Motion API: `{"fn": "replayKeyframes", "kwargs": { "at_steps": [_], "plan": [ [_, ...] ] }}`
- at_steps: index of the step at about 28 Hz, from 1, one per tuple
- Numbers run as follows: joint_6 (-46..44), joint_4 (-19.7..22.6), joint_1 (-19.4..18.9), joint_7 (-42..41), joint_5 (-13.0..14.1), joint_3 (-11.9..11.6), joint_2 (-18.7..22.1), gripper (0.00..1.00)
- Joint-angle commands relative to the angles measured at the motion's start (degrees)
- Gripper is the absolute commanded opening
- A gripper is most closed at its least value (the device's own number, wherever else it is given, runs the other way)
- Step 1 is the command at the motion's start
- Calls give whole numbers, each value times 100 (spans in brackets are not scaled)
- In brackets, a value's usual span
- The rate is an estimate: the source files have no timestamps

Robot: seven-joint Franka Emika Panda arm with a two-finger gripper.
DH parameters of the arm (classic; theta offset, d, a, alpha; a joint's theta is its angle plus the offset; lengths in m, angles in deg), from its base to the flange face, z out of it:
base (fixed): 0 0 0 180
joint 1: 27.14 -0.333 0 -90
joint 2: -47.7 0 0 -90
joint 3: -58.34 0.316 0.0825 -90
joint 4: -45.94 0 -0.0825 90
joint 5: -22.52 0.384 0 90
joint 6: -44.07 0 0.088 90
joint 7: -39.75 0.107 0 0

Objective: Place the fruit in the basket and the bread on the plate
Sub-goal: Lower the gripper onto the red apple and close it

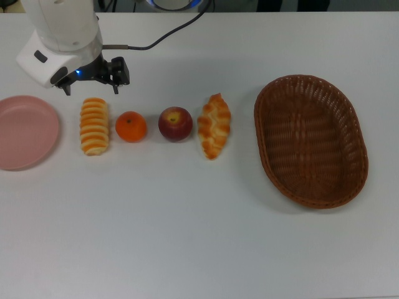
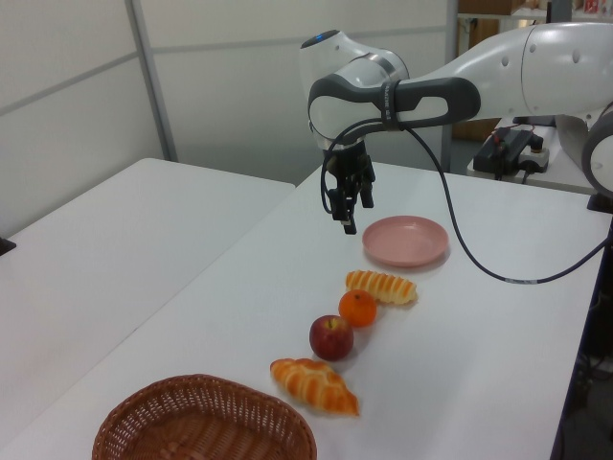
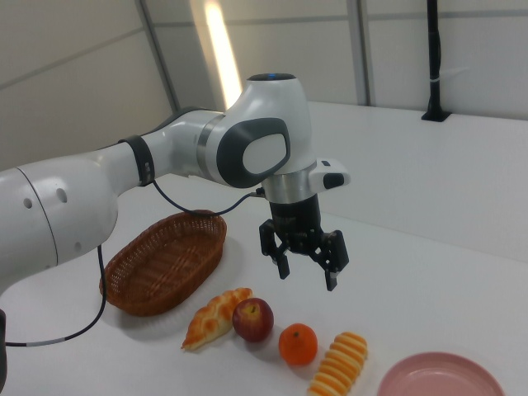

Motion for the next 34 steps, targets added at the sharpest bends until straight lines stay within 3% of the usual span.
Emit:
{"fn": "replayKeyframes", "kwargs": {
  "at_steps": [1,4,10,24,34],
  "plan": [
    [275,104,-49,-135,-63,36,-163,100],
    [277,113,-242,-135,-89,36,-279,100],
    [251,349,-664,-56,-510,28,-491,100],
    [-566,631,-1525,-47,-598,28,-482,100],
    [-365,711,-1711,374,-897,36,-807,100]
  ]
}}
